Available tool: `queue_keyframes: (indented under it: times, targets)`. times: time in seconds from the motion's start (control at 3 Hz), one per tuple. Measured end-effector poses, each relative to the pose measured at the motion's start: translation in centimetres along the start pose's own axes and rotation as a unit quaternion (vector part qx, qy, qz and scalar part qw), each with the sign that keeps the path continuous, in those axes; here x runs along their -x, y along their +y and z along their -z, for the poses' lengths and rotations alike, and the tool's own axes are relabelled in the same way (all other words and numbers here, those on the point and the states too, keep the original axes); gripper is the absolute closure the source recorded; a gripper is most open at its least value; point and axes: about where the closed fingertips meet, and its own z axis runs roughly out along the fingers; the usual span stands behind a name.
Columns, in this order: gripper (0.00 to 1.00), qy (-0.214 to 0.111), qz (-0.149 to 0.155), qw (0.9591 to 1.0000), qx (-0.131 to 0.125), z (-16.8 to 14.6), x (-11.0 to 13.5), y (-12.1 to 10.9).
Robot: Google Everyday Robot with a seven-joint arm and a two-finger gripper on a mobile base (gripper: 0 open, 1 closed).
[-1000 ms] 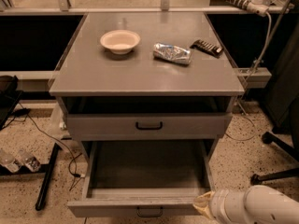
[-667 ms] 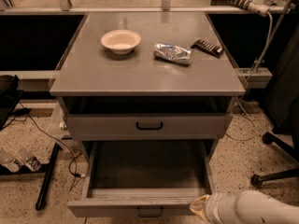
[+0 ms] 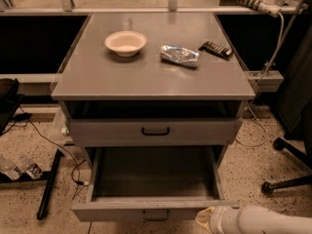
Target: Close middle drawer
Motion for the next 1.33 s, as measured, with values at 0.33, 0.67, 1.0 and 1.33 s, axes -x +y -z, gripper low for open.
queue_keyframes:
  times: [0.33,0.67,1.0,1.33]
  targets:
    - [0.81,-0.001,-0.001,1.0,-0.003,-0.11,-0.01,-0.14]
    - [0.57,-0.001,-0.001,1.0,-0.003,-0.11,-0.01,-0.14]
    - [0.34,-0.001,-0.001,1.0,-0.003,-0.11,-0.01,-0.14]
    - [0.11,-0.001,-0.001,1.0,-0.003,-0.12,-0.01,-0.13]
